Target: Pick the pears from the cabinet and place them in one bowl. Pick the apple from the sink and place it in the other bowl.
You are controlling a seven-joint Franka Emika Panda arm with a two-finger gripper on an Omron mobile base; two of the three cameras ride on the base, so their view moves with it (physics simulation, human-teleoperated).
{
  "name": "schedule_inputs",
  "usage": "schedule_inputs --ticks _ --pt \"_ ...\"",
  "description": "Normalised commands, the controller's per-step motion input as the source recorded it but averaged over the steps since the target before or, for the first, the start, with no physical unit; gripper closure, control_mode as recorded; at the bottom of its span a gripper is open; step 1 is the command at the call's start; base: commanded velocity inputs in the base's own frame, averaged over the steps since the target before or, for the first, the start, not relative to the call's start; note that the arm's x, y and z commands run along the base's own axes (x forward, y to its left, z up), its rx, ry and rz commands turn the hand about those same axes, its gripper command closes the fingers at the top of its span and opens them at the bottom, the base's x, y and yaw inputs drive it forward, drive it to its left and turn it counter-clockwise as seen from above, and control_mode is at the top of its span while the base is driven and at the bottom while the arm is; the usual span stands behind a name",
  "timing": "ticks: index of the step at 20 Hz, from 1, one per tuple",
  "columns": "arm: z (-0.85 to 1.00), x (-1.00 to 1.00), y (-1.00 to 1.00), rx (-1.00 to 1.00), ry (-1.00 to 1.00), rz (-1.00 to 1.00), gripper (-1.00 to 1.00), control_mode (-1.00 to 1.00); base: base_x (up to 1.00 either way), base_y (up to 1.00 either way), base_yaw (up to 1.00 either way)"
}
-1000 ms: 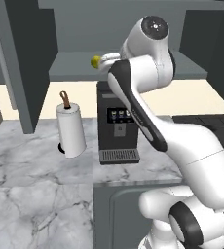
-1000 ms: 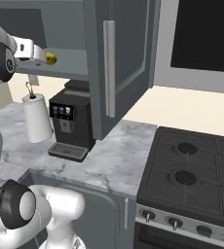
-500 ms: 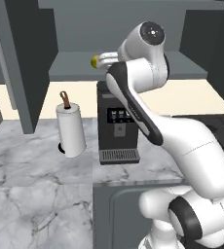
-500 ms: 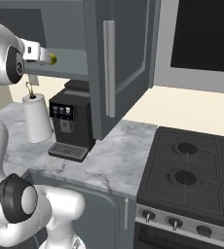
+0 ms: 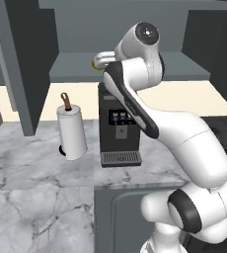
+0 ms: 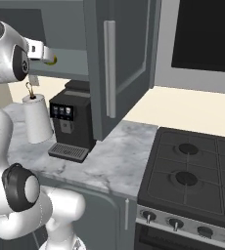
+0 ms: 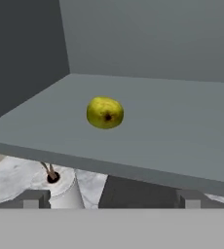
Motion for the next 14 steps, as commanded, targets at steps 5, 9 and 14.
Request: schedule_inputs --ticks 5,9,14 --pt "0.0 0.25 0.06 0.0 0.02 0.0 -1.0 -1.0 0.0 0.0 0.0" --pt "-0.03 0.23 0.01 0.0 0.06 0.0 -1.0 -1.0 0.0 0.0 0.0" --pt "-0.03 0.17 0.02 0.02 0.11 0.0 -1.0 -1.0 0.0 0.0 0.0"
